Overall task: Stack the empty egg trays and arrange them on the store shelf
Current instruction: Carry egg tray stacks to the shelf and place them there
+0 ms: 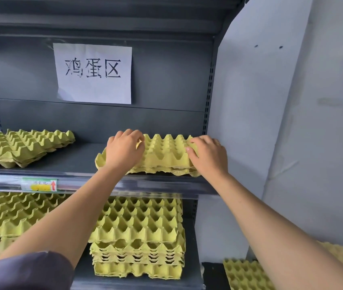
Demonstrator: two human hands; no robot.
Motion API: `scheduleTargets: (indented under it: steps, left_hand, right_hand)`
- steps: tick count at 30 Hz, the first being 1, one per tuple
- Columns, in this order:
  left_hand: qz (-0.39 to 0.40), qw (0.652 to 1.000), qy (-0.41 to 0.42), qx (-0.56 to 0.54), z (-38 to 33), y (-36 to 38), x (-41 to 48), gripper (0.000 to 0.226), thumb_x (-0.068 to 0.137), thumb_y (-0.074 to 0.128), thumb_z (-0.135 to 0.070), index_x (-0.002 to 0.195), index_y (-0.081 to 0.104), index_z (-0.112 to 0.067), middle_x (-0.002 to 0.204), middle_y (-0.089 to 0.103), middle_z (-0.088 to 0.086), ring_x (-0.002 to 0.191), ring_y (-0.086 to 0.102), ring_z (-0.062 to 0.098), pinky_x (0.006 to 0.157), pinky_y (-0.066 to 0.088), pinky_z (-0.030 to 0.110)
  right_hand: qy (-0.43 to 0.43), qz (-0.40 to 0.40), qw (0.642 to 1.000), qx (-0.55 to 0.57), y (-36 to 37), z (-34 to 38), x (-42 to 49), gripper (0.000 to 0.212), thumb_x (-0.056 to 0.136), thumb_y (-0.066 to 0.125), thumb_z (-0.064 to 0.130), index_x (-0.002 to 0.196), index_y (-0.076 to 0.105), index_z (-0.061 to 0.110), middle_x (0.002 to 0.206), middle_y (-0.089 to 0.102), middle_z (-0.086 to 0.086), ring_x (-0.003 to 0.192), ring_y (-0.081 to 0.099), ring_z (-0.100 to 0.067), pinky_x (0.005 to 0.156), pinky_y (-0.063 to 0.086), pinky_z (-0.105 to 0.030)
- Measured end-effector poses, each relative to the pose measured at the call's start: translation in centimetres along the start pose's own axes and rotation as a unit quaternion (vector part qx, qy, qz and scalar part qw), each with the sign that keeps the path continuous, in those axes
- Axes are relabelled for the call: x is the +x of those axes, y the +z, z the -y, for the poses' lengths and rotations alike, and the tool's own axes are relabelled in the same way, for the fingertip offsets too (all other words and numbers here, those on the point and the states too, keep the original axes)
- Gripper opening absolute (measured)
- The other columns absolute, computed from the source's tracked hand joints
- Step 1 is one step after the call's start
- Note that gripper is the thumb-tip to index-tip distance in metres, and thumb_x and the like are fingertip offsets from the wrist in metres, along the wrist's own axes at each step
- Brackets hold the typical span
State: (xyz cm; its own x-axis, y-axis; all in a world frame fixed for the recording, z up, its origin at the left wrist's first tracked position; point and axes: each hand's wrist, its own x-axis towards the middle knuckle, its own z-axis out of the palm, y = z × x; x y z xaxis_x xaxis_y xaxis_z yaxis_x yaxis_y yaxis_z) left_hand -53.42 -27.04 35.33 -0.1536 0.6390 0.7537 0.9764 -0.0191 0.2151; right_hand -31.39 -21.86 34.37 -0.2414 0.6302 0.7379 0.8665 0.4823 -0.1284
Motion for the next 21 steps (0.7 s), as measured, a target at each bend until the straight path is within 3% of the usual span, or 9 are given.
scheduleTargets:
  steps: [3, 7, 11, 15, 21]
  left_hand:
    - [-0.021, 0.998, 0.065, -0.005, -3.4, 0.0, 0.0, 0.02, 0.093, 0.048, -0.025, 0.105, 0.062, -0.017, 0.098, 0.064, -0.002, 0.093, 0.054, 0.026, 0.082, 0.036, 0.036]
    - [-0.034, 0.986, 0.16, -0.004, -9.3, 0.5, -0.5, 0.019, 0.092, 0.049, -0.023, 0.105, 0.062, -0.015, 0.094, 0.066, 0.0, 0.088, 0.057, 0.027, 0.076, 0.039, 0.035]
    - [-0.048, 0.967, 0.251, -0.015, -16.4, 2.0, -1.8, 0.026, 0.084, 0.043, -0.024, 0.091, 0.065, -0.012, 0.075, 0.065, 0.003, 0.069, 0.06, 0.031, 0.061, 0.045, 0.036]
    - [-0.029, 0.957, 0.285, -0.057, -24.7, 5.2, -4.7, 0.032, 0.083, 0.039, -0.027, 0.093, 0.065, -0.012, 0.075, 0.063, 0.004, 0.068, 0.059, 0.03, 0.057, 0.047, 0.034]
    - [0.053, 0.953, 0.28, -0.099, -33.3, 11.5, -9.7, 0.036, 0.083, 0.036, -0.031, 0.097, 0.065, -0.013, 0.077, 0.064, 0.002, 0.069, 0.061, 0.029, 0.058, 0.045, 0.031]
  right_hand:
    - [-0.011, -0.044, 0.999, 0.024, -1.3, -1.2, -0.8, 0.028, 0.094, 0.053, 0.031, 0.116, 0.064, 0.017, 0.115, 0.064, -0.002, 0.104, 0.057, -0.028, 0.083, 0.044, -0.038]
    - [-0.032, -0.118, 0.992, 0.018, -3.7, -5.8, -2.3, 0.023, 0.086, 0.057, 0.025, 0.101, 0.069, 0.012, 0.094, 0.069, -0.007, 0.082, 0.063, -0.035, 0.067, 0.05, -0.039]
    - [-0.018, -0.116, 0.993, 0.012, -6.5, -12.4, -4.9, 0.026, 0.083, 0.056, 0.026, 0.099, 0.07, 0.012, 0.092, 0.07, -0.007, 0.078, 0.063, -0.035, 0.064, 0.053, -0.039]
    - [-0.006, -0.085, 0.996, -0.001, -9.8, -20.4, -8.8, 0.025, 0.086, 0.057, 0.024, 0.104, 0.069, 0.012, 0.099, 0.069, -0.006, 0.087, 0.063, -0.034, 0.07, 0.051, -0.037]
    - [0.03, 0.026, 0.999, -0.01, -11.4, -30.0, -14.9, 0.027, 0.094, 0.052, 0.023, 0.118, 0.062, 0.017, 0.116, 0.064, -0.002, 0.106, 0.057, -0.028, 0.078, 0.049, -0.037]
